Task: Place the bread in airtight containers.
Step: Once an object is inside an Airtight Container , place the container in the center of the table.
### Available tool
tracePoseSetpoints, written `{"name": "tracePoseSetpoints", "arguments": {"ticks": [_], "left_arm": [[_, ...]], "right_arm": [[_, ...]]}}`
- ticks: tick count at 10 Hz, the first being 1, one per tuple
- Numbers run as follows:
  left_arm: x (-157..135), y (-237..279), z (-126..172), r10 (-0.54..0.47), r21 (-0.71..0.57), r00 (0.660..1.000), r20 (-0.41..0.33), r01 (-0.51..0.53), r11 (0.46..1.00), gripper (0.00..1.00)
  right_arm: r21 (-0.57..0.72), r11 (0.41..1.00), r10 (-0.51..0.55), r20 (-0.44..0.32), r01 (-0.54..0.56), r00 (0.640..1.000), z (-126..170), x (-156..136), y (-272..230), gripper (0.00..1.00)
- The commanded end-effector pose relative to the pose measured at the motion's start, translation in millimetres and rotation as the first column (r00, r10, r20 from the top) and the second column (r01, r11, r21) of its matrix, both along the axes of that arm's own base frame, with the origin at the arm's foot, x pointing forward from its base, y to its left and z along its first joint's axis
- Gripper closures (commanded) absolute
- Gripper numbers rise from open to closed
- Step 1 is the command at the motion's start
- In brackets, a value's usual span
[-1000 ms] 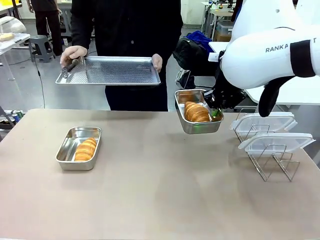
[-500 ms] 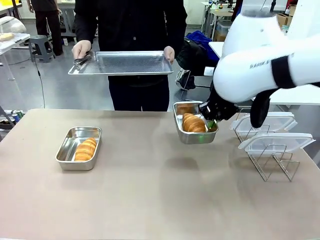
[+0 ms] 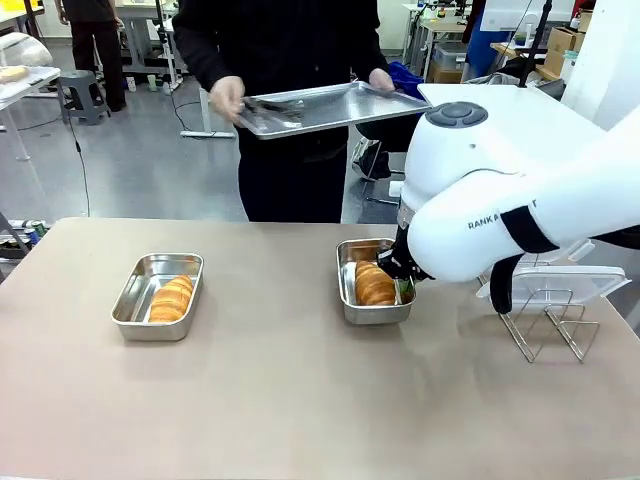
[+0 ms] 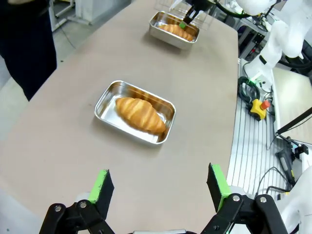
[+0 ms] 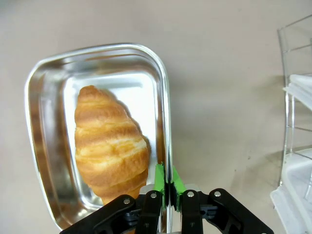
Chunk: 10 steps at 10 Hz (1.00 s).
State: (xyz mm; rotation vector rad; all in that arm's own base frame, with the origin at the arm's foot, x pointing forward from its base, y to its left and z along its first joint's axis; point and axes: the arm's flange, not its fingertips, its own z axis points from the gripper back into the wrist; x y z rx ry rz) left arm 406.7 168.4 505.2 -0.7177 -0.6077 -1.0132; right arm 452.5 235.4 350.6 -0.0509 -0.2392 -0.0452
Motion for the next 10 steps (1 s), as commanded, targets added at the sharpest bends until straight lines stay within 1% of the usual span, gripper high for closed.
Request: {"name": "tracePoseSetpoints", "arguments": {"ticks": [1,4,5,6,7,8,9,10], "left_arm": [[-2,0,1,-0.006,0.001,1.000,0.004,0.006,1.000,0.00],[-2,0,1,-0.006,0.001,1.000,0.004,0.006,1.000,0.00],[-2,0,1,-0.006,0.001,1.000,0.004,0.006,1.000,0.00],[-2,0,1,-0.006,0.001,1.000,0.004,0.006,1.000,0.00],[-2,0,1,-0.006,0.001,1.000,0.004,0.006,1.000,0.00],[-2,0,1,-0.006,0.001,1.000,0.004,0.006,1.000,0.00],[-2,0,1,-0.006,0.001,1.000,0.004,0.006,1.000,0.00],[-2,0,1,-0.006,0.001,1.000,0.004,0.006,1.000,0.00]], "right_arm": [[0.007,1.000,-0.028,0.053,0.028,0.998,-11,-3,7,0.95],[0.035,0.998,-0.045,0.025,0.044,0.999,-28,-5,6,0.95],[0.033,0.998,-0.053,0.039,0.051,0.998,-31,-8,5,0.95],[0.017,0.999,-0.029,0.065,0.028,0.997,-28,-8,2,0.41],[0.045,0.999,-0.030,0.079,0.026,0.996,-20,-8,-2,0.41],[0.092,0.996,-0.026,0.087,0.018,0.996,-6,-7,-10,0.00],[0.128,0.992,-0.025,0.122,0.009,0.992,13,-4,-21,0.00],[0.154,0.988,-0.027,0.183,-0.002,0.983,39,3,-39,0.00]]}}
